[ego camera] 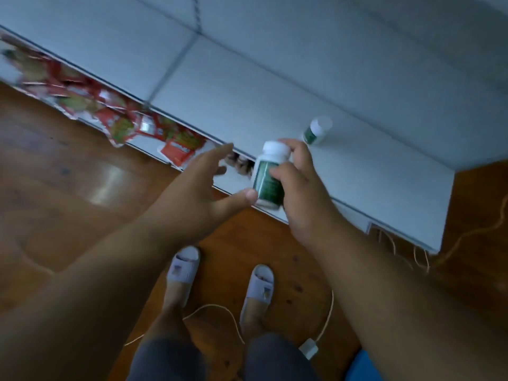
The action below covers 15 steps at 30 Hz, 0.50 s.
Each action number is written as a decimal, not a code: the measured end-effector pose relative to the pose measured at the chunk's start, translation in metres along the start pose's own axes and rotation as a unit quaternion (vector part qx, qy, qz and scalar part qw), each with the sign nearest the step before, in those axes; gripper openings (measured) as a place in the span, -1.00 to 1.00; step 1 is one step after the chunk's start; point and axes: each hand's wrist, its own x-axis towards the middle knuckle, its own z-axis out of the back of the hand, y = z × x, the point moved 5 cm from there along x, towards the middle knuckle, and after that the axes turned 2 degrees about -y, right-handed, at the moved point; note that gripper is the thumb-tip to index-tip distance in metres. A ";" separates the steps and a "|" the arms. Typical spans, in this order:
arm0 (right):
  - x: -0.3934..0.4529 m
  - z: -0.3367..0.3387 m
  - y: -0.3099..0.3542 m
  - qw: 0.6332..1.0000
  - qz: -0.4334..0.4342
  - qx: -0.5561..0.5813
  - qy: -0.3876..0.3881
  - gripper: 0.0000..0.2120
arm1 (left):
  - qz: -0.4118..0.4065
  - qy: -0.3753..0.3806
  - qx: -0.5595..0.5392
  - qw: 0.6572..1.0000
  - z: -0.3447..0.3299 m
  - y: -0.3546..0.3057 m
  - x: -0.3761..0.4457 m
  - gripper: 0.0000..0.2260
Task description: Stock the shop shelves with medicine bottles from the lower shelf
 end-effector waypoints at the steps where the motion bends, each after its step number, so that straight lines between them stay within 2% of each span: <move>1: -0.016 -0.021 0.027 0.998 0.000 0.046 0.040 -0.71 | 0.016 -0.031 -0.018 0.999 0.031 -0.008 -0.022 -0.08; 3: -0.042 -0.066 0.085 0.989 0.030 0.090 0.110 -0.73 | 0.038 -0.102 -0.058 0.992 0.093 -0.023 -0.063 -0.20; 6: -0.067 -0.139 0.175 0.973 0.078 0.091 0.198 -0.71 | 0.016 -0.182 -0.076 0.980 0.185 -0.048 -0.113 -0.19; 11: -0.103 -0.257 0.292 0.940 0.144 0.064 0.304 -0.72 | -0.032 -0.262 -0.012 0.964 0.321 -0.074 -0.168 -0.17; 13: -0.117 -0.297 0.327 0.925 0.171 0.057 0.335 -0.61 | -0.022 -0.294 0.012 0.955 0.370 -0.076 -0.187 -0.15; 15: -0.126 -0.331 0.362 0.915 0.194 0.068 0.347 -0.59 | -0.003 -0.324 0.046 0.945 0.414 -0.077 -0.206 -0.13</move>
